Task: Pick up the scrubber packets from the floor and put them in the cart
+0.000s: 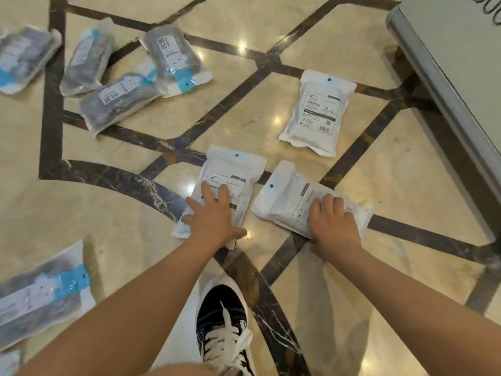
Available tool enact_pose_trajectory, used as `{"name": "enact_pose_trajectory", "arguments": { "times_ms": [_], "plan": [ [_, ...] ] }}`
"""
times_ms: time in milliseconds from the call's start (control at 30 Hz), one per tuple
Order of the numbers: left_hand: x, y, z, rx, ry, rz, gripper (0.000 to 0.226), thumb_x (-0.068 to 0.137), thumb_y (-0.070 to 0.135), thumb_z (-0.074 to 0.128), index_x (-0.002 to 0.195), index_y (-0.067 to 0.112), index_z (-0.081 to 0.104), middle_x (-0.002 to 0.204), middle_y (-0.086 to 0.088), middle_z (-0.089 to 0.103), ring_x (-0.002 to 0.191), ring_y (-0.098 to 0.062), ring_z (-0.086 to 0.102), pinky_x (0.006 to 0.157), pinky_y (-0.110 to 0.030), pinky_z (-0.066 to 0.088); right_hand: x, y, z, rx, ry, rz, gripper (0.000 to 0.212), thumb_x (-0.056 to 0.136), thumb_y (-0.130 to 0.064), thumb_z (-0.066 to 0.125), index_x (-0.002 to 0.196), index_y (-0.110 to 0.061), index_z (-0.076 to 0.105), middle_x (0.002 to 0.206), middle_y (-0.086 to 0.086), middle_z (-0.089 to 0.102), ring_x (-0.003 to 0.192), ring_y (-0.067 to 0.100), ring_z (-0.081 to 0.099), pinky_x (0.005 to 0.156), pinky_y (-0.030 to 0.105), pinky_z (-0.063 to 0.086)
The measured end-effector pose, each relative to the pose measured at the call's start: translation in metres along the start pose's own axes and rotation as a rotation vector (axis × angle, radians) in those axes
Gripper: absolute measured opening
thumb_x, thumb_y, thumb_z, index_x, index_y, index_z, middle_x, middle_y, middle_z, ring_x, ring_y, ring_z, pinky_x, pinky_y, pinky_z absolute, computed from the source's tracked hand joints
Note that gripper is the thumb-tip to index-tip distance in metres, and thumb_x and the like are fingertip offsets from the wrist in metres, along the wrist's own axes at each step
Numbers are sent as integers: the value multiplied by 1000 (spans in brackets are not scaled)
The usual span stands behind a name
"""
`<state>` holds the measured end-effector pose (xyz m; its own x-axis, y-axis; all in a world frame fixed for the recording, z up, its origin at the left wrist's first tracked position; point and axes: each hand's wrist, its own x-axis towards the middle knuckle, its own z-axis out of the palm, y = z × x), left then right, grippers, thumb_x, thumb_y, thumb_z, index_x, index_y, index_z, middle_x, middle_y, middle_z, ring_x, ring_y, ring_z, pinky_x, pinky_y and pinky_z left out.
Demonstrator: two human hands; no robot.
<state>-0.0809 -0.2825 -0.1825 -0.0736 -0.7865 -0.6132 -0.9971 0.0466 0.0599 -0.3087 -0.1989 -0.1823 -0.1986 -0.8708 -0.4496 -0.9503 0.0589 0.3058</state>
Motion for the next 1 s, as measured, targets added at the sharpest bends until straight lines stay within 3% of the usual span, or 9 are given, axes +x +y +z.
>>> {"name": "enact_pose_trajectory", "arguments": {
  "times_ms": [100, 167, 300, 400, 533, 600, 700, 867, 1000],
  "plan": [
    [6, -8, 2, -95, 20, 24, 129, 73, 54, 81, 157, 35, -15, 167, -13, -12, 148, -56, 10, 112, -71, 31, 6, -1, -3, 98, 25, 4, 58, 80, -15, 73, 130, -4, 46, 125, 23, 46, 102, 42, 52, 72, 46, 51],
    [2, -15, -4, -360, 53, 70, 120, 75, 45, 81, 158, 33, -4, 164, -12, 7, 144, -47, 26, 112, -63, 37, 12, 5, -18, 286, 1, -17, 63, 83, -23, 71, 135, -11, 37, 125, 18, 46, 104, 40, 53, 73, 44, 48],
    [-11, -27, -22, -1393, -2, -49, 67, 86, 6, 67, 144, 25, 39, 142, -13, 55, 117, -35, 63, 92, -52, 58, 18, 37, -56, 1334, -5, 85, 46, 81, -18, 74, 121, -19, 53, 98, 4, 63, 78, 19, 67, 61, 32, 51],
    [-14, -40, -11, -1781, -220, -91, 53, 87, -3, 54, 137, 15, 54, 131, -20, 68, 112, -40, 70, 81, -53, 61, 14, 49, -46, 1804, -185, 214, 25, 87, 3, 62, 108, -10, 67, 90, 11, 70, 63, 17, 70, 53, 31, 58],
    [-12, -40, 8, -1713, -292, -286, 26, 97, 29, 61, 122, 20, 61, 129, -12, 69, 113, -33, 69, 98, -51, 56, 8, 35, -16, 1999, -489, 352, 31, 93, -20, 66, 122, -11, 64, 108, 13, 72, 78, 29, 75, 60, 40, 61],
    [-3, -28, 10, -1628, -188, -376, 38, 91, 38, 73, 122, 17, 64, 116, -7, 75, 106, -29, 72, 97, -46, 56, 11, 20, -3, 1967, -414, 432, 46, 84, -35, 80, 121, -11, 66, 109, 8, 76, 88, 26, 77, 70, 42, 63],
    [7, -3, 5, -1517, -64, -444, 45, 85, 29, 82, 122, 11, 62, 105, -8, 76, 92, -25, 74, 83, -41, 61, 19, -2, 2, 1953, -239, 598, 59, 69, -25, 93, 119, -6, 69, 105, 8, 78, 86, 22, 77, 79, 41, 63],
    [-5, 13, -17, -1592, 5, -451, 34, 88, 15, 77, 116, 13, 58, 114, -12, 74, 97, -32, 74, 88, -53, 61, 4, -9, -29, 1980, -131, 694, 60, 74, -10, 88, 125, -11, 56, 115, 5, 70, 95, 23, 71, 72, 38, 61],
    [-59, 7, -49, -1486, -14, -405, 37, 90, 17, 76, 125, 14, 63, 108, -4, 75, 87, -21, 74, 69, -35, 61, -36, 13, -71, 1847, -81, 695, 64, 78, -14, 85, 127, -12, 42, 118, 6, 60, 101, 24, 65, 70, 38, 58]
  ]
}}
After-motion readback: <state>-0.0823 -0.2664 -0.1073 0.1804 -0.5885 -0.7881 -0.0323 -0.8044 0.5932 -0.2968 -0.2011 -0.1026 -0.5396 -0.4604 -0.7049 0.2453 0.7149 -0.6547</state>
